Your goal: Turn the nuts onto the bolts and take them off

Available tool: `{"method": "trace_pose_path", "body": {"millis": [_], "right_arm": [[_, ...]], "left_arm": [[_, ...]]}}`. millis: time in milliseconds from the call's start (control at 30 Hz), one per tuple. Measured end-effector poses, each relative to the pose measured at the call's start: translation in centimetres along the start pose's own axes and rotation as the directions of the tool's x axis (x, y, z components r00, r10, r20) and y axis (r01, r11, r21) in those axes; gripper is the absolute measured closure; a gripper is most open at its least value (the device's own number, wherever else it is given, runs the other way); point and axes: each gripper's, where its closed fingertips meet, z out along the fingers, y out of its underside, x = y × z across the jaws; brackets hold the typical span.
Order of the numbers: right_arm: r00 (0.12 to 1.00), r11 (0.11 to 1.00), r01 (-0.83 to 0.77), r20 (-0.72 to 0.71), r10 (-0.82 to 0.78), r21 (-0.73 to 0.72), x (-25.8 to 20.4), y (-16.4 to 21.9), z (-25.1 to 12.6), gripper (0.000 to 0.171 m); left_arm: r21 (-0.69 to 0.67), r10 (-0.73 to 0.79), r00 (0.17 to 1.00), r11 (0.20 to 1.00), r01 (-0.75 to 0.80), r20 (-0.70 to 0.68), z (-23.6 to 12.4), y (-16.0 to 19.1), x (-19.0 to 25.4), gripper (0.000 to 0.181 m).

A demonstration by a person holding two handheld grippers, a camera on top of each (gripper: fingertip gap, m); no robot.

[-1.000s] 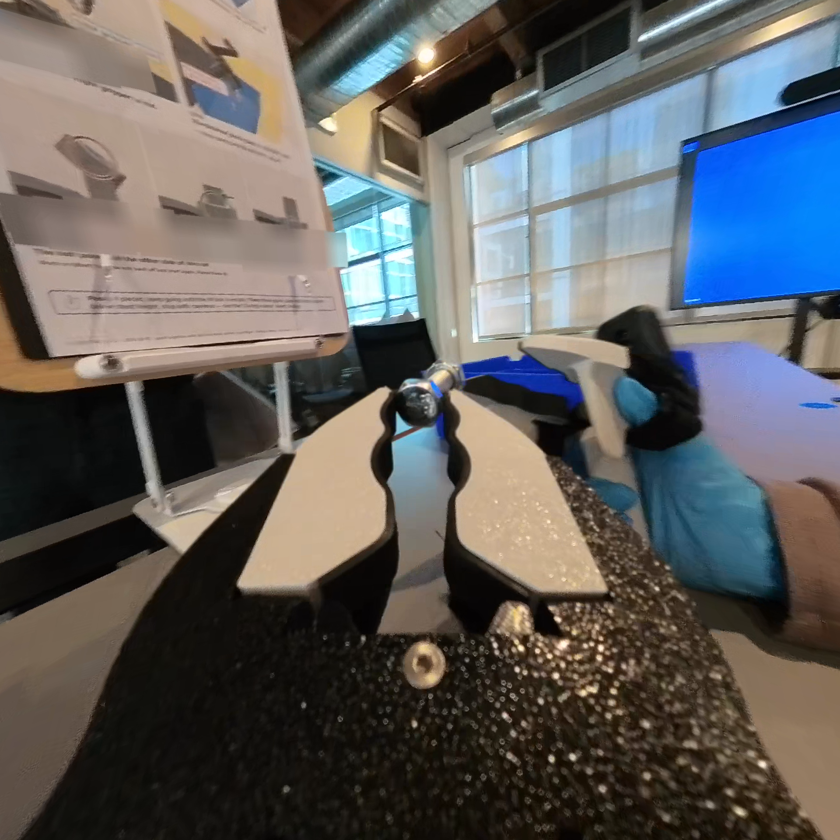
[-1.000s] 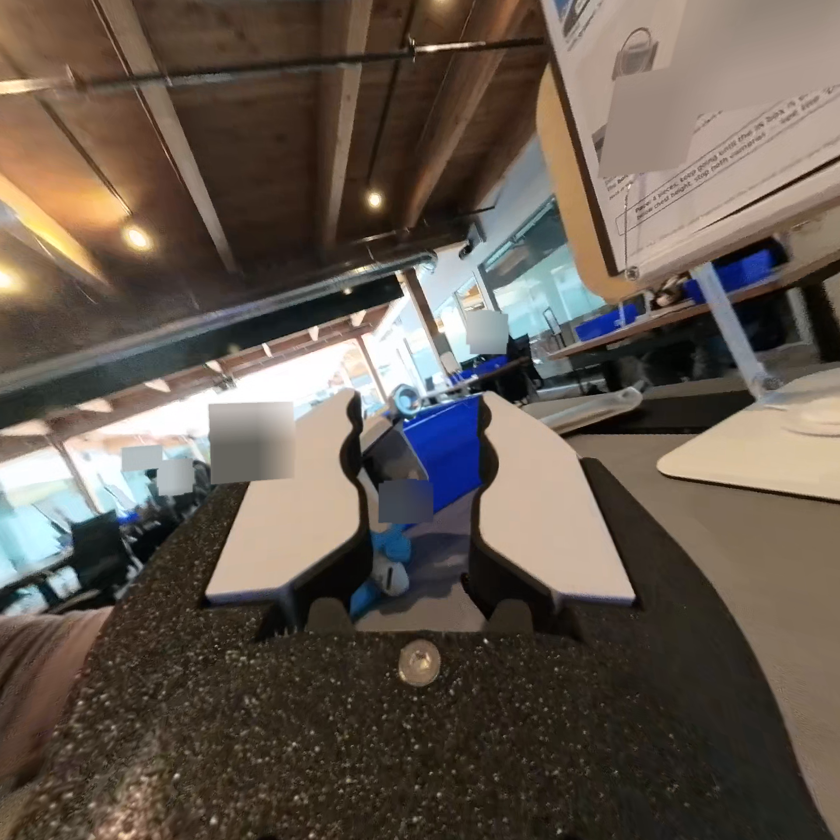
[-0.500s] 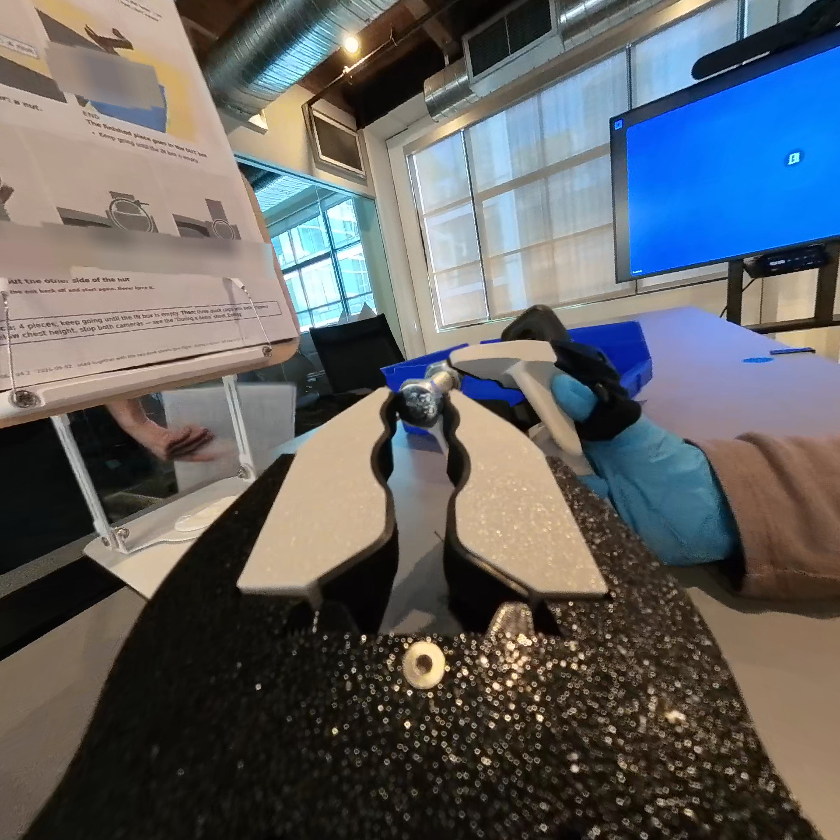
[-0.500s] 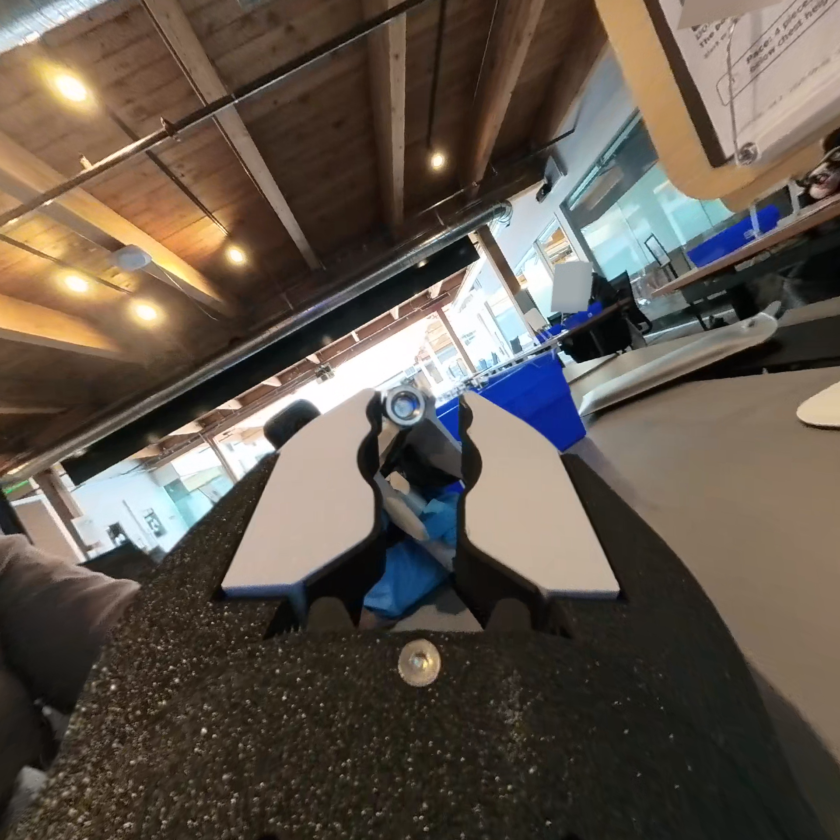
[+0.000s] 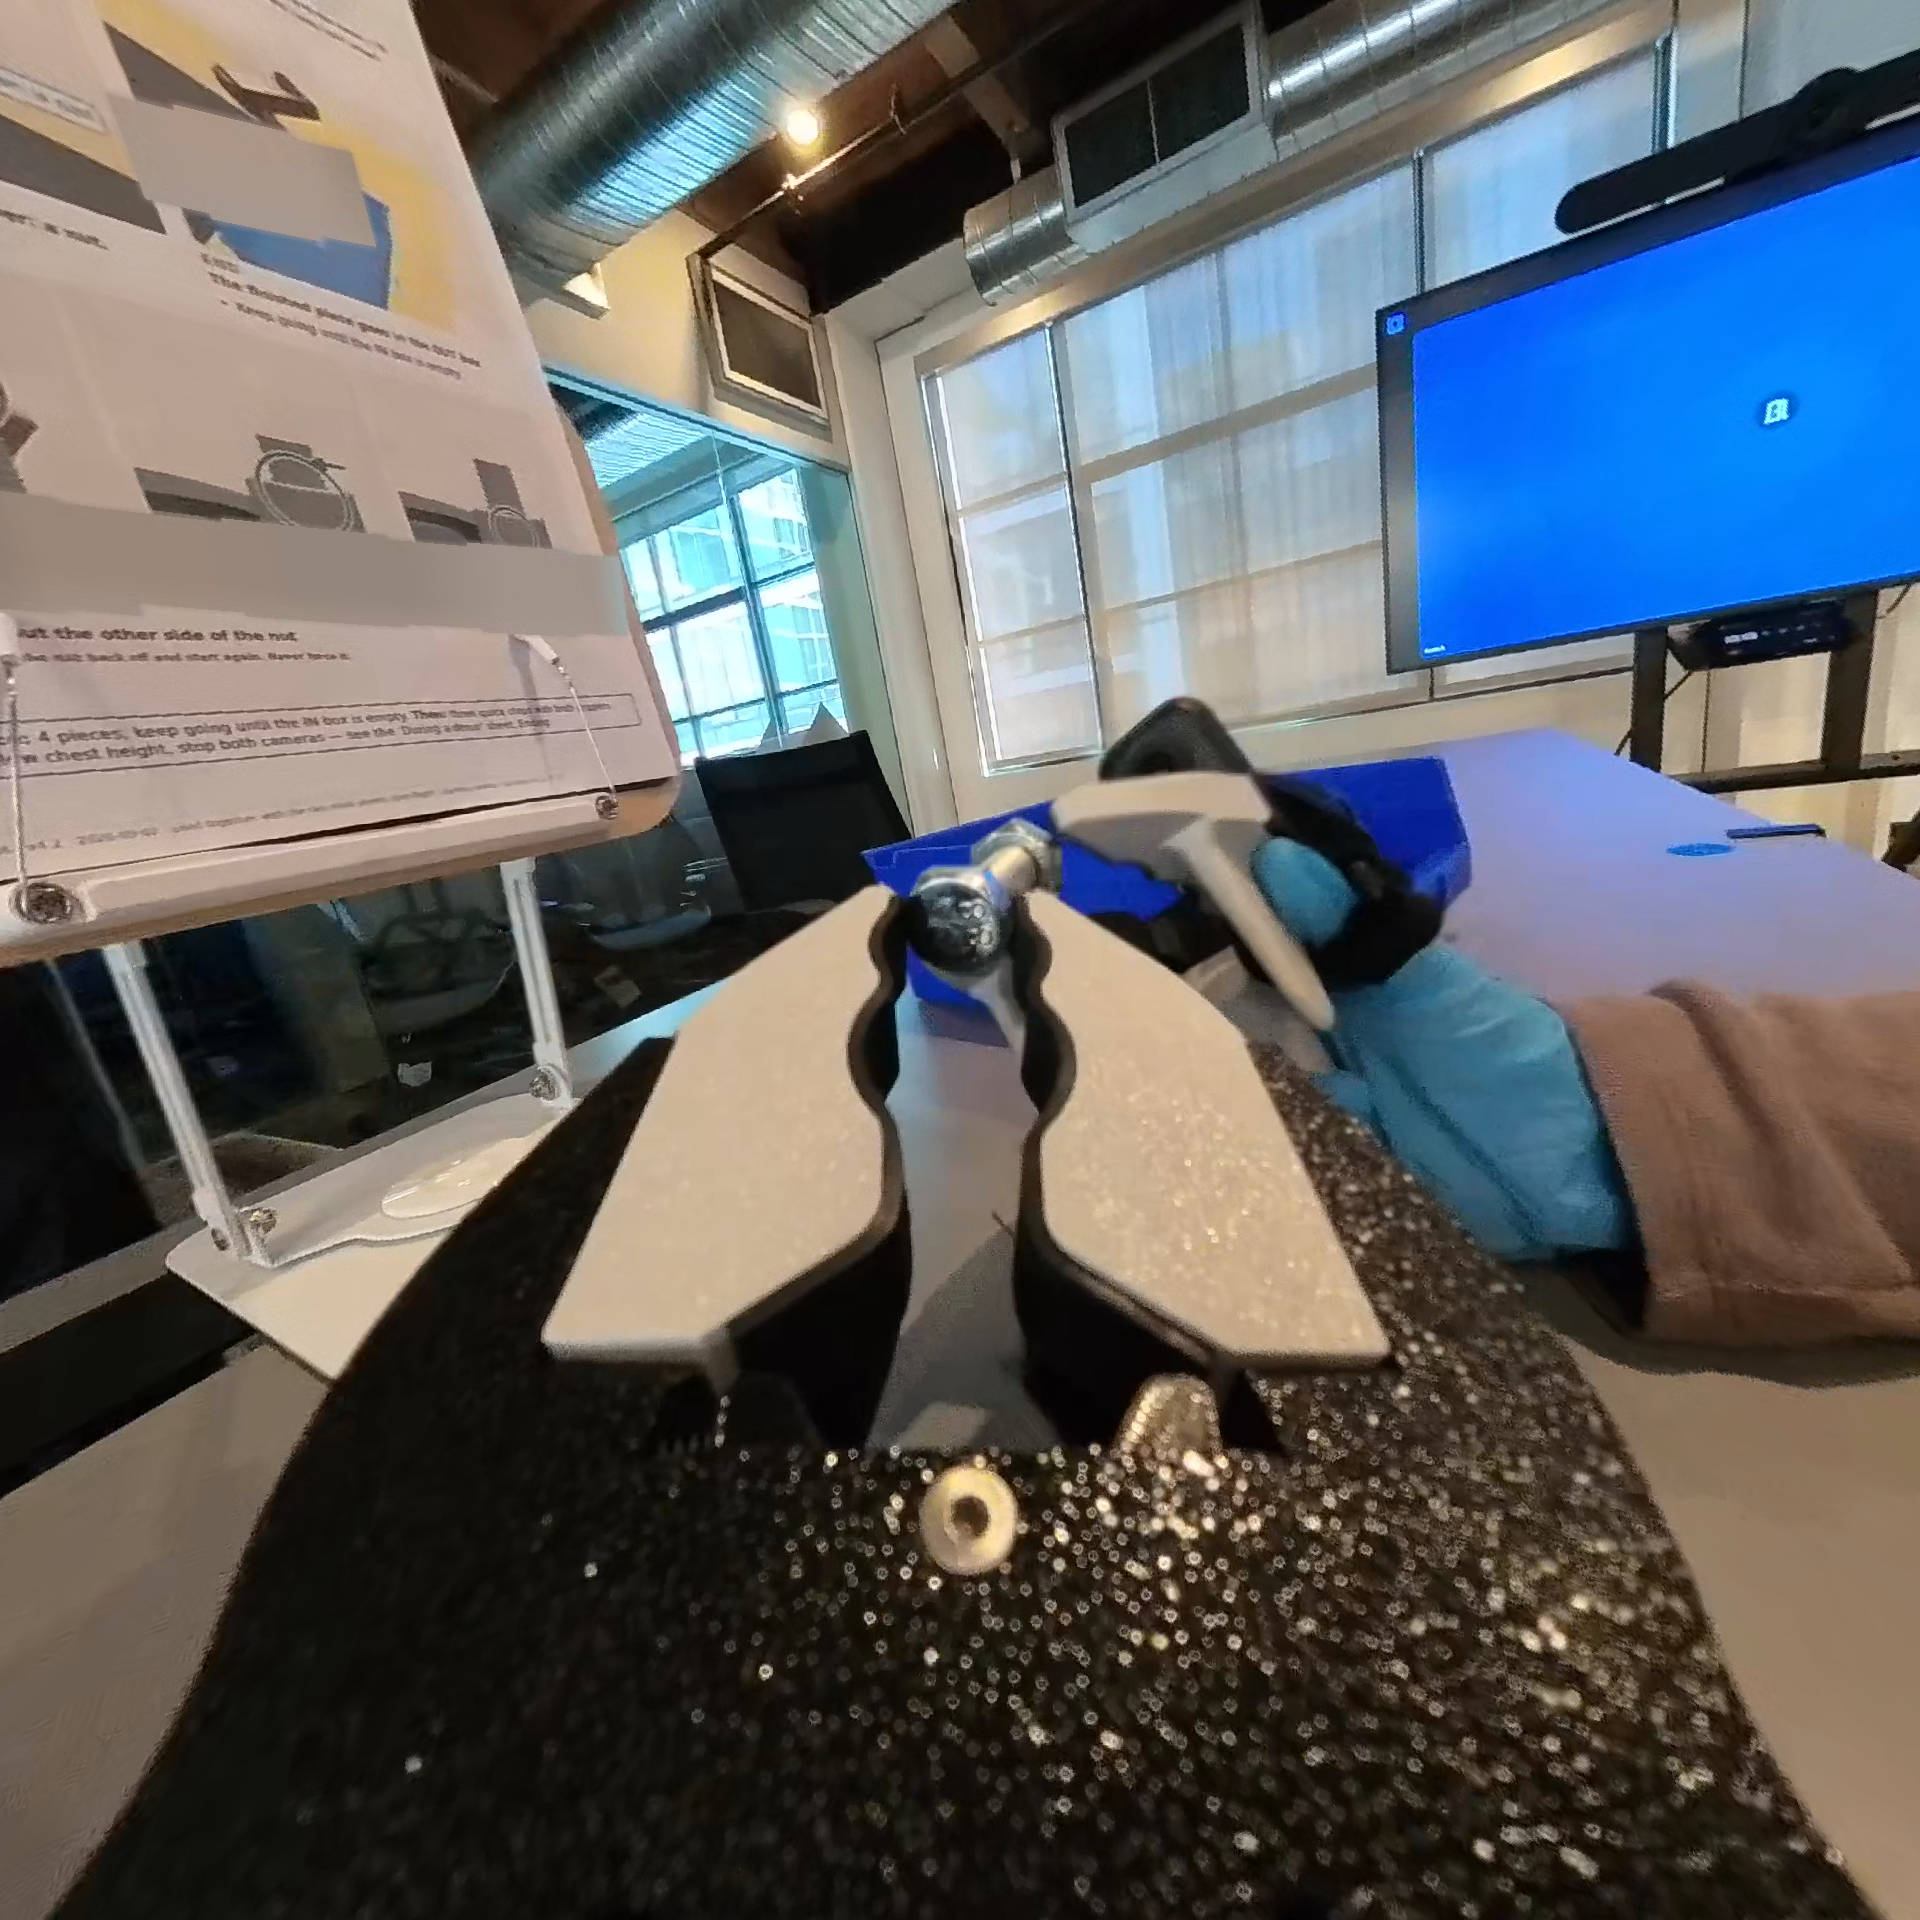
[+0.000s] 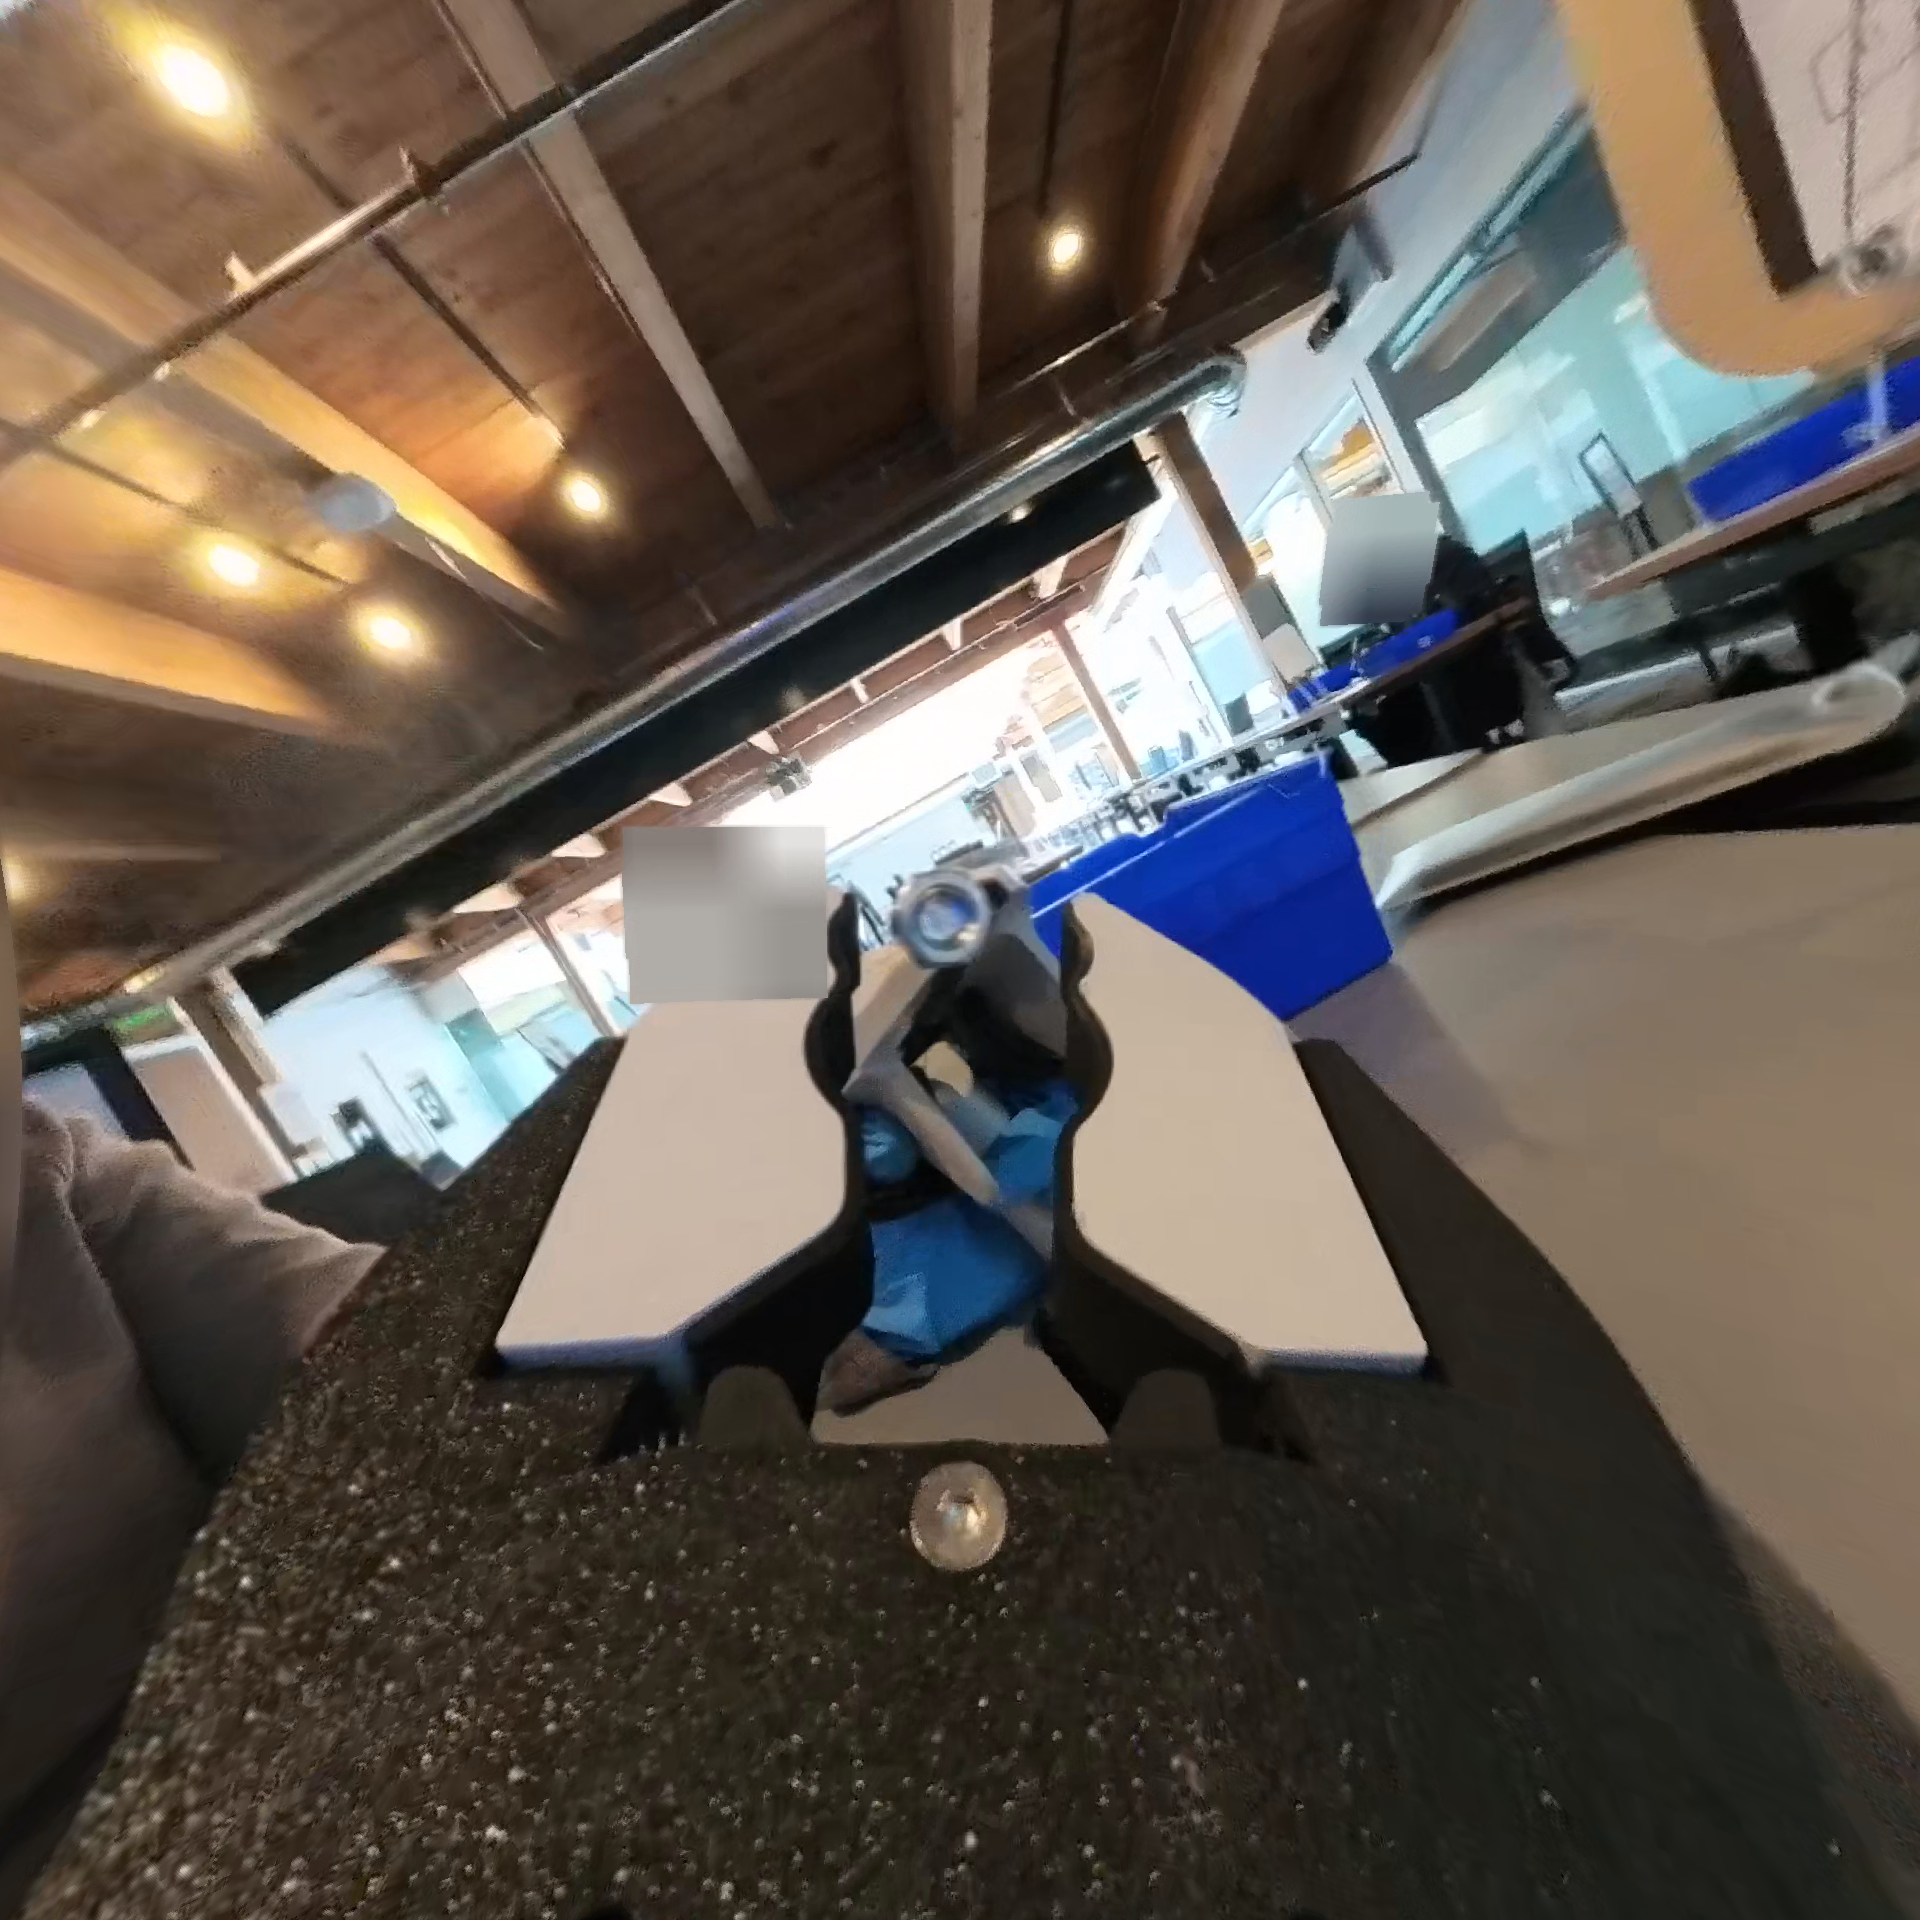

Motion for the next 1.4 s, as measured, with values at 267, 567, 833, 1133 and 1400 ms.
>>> {"method": "trace_pose_path", "body": {"millis": [267,567,833,1133,1400], "right_arm": [[0.998,0.996,0.058,-0.008,-0.059,-0.063,-0.6,0.5,-0.1,0.138],[0.996,0.989,0.065,-0.048,-0.072,-0.131,-0.3,0.8,-1.1,0.138],[0.987,0.991,0.075,-0.137,-0.090,-0.112,0.9,-0.5,-1.7,0.136],[0.641,0.836,0.265,-0.560,-0.525,-0.480,7.9,1.6,-2.9,0.156],[0.602,0.615,0.425,-0.299,-0.740,-0.664,12.5,2.9,2.7,0.163]], "left_arm": [[0.032,-0.047,0.999,0.998,0.047,-0.003,-0.5,-0.4,-0.5,0.163],[0.044,-0.067,0.997,0.997,0.068,-0.022,-0.7,-0.6,-0.5,0.163],[0.028,-0.017,0.999,0.999,0.016,0.045,-0.8,-0.4,-1.2,0.162],[-0.059,0.165,0.865,0.986,-0.156,0.474,-3.6,-1.5,-5.5,0.162],[-0.098,0.240,0.917,0.971,-0.220,0.318,-4.2,-1.9,-0.6,0.162]]}}
